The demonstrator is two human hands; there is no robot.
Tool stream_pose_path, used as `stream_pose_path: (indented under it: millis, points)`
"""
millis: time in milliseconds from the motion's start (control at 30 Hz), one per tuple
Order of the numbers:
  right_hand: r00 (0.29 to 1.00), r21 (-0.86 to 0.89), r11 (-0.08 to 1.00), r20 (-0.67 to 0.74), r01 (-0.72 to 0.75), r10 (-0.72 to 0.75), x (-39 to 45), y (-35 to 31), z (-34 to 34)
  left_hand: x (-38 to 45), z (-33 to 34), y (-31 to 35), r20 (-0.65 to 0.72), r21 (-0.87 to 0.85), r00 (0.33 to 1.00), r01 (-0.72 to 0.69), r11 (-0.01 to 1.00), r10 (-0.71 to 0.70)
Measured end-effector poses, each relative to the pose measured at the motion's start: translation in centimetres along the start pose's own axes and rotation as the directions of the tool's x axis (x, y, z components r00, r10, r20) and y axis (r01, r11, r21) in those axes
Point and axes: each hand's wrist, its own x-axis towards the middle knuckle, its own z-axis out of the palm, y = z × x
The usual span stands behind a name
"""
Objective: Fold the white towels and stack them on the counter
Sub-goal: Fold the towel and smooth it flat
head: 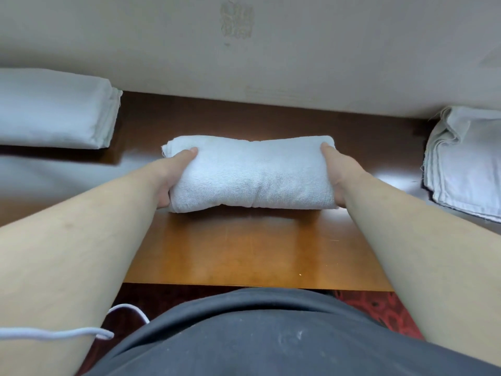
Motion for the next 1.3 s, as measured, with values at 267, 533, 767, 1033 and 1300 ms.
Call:
stream_pose_path:
  millis: [267,533,767,1033,1300]
  points:
    - [0.981,0.140,0.980,0.110,0.144,-0.160,-9.1,-3.5,2.3,-8.5,-8.1,0.6,-0.077,-0.101,0.985,-0.163,0.981,0.155]
    - [0.935,0.155,0.958,0.227,0.240,-0.271,-19.7,-5.5,8.4,-18.7,-18.7,2.1,-0.215,-0.035,0.936,-0.294,0.955,0.280]
    - [0.906,0.136,0.965,0.336,0.222,-0.256,-23.7,-8.3,12.2,-23.3,-24.3,4.7,-0.302,0.030,0.899,-0.324,0.946,0.317]
    - [0.881,0.167,0.961,0.388,0.220,-0.270,-25.1,-15.4,17.6,-23.6,-29.3,11.0,-0.322,-0.027,0.887,-0.357,0.934,0.330]
    - [0.856,0.171,0.949,0.410,0.266,-0.314,-25.1,-20.5,24.0,-22.2,-33.4,14.9,-0.410,-0.011,0.856,-0.348,0.937,0.314]
